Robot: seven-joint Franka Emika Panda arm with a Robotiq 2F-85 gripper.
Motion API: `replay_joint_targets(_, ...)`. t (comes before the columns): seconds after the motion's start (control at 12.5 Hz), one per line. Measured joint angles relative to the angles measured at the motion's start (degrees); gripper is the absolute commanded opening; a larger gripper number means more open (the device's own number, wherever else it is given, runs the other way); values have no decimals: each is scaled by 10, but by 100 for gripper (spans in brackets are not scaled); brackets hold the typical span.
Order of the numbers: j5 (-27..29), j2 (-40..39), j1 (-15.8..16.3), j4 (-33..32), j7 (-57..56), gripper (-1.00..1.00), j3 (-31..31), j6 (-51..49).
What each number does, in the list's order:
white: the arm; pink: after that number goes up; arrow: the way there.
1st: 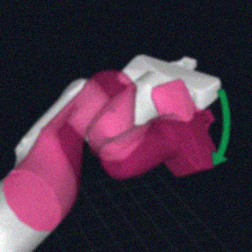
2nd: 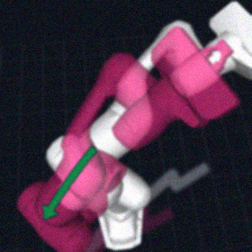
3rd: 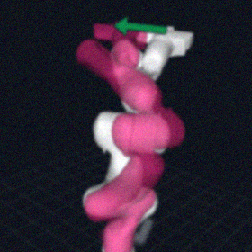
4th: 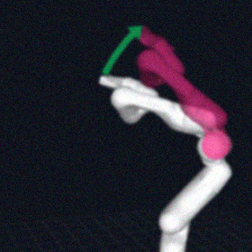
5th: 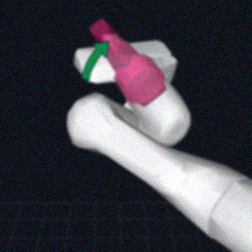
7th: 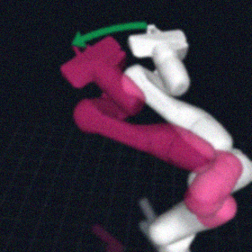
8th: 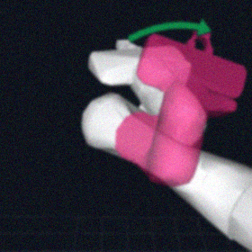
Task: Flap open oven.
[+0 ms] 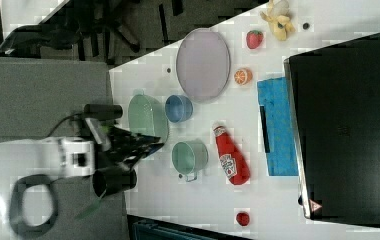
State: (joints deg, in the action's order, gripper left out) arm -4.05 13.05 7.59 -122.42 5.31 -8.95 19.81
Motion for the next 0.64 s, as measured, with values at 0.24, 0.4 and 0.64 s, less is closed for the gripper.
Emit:
replay_joint_targets(0.24,0,16,0,97,0,-65,-2,-121)
replay_joint_targets(0.4,-1,17,0,129,0,-65,-7,-154)
replay_joint_targets(0.64,2,15,3,129,0,-65,-5,-153)
